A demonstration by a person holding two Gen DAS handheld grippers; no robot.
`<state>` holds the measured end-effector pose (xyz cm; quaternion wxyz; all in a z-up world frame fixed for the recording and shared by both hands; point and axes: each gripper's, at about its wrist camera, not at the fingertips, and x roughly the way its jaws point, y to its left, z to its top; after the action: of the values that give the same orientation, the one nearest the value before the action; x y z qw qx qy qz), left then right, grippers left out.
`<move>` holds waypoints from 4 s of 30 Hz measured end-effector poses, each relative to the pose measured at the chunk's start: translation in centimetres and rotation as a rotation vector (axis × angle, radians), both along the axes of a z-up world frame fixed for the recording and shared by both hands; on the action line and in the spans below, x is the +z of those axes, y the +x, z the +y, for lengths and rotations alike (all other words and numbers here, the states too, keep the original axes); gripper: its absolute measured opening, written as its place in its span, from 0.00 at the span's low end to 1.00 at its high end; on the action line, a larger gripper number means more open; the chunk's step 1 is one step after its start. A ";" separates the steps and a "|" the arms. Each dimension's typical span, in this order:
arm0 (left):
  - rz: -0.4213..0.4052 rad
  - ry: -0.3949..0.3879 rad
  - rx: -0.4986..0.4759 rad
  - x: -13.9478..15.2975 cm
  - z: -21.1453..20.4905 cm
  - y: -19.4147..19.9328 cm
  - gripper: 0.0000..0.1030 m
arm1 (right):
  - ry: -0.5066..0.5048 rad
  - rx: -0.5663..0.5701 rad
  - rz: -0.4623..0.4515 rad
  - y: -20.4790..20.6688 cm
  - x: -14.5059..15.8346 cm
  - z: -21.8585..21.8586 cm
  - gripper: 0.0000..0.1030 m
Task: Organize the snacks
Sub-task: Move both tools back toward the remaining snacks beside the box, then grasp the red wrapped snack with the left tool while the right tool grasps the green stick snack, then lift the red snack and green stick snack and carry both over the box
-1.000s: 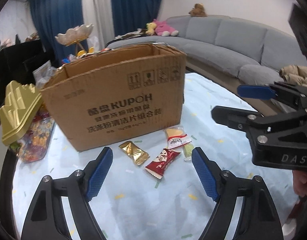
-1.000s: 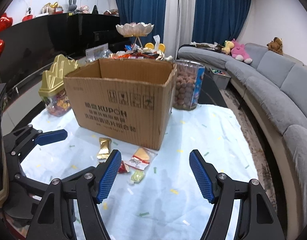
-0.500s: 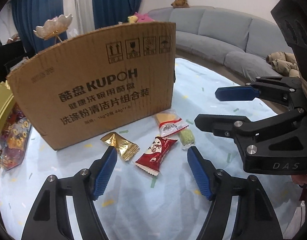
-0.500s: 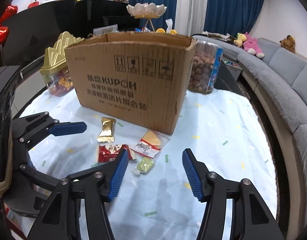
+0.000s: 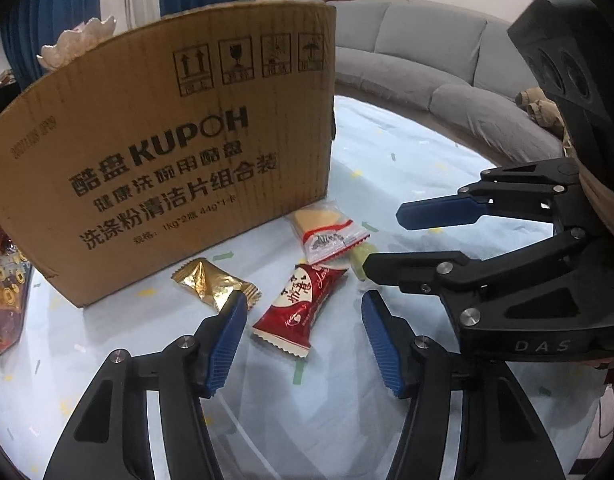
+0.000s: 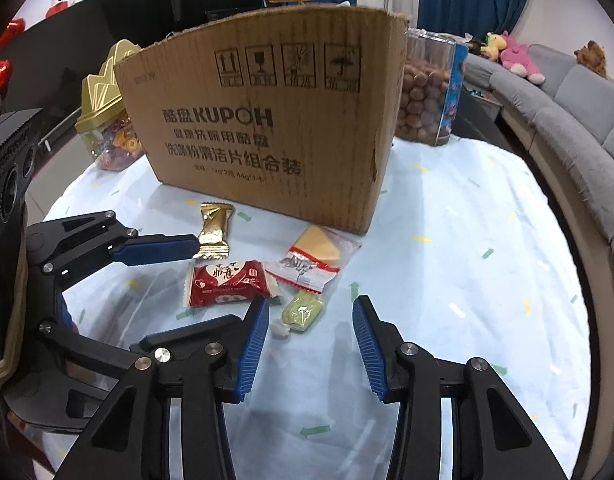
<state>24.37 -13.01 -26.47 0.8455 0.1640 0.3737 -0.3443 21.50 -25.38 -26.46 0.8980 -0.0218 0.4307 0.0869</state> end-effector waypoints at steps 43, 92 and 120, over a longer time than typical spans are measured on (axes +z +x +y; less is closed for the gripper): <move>0.053 0.027 0.084 -0.4 0.0 0.5 0.24 | 0.021 -0.002 0.030 0.6 -0.7 0.0 0.21; -0.071 -0.011 0.456 12.6 4.9 -5.8 0.24 | -0.072 -0.105 -0.159 -6.2 11.8 1.8 0.21; -0.172 -0.045 0.536 20.2 5.9 -2.8 0.24 | -0.060 -0.156 -0.262 -4.6 19.2 3.6 0.21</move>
<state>21.56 -7.08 -6.29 0.9385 0.0693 0.3229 -0.1012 16.90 -21.76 -7.22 0.9495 -0.0262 0.3126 0.0003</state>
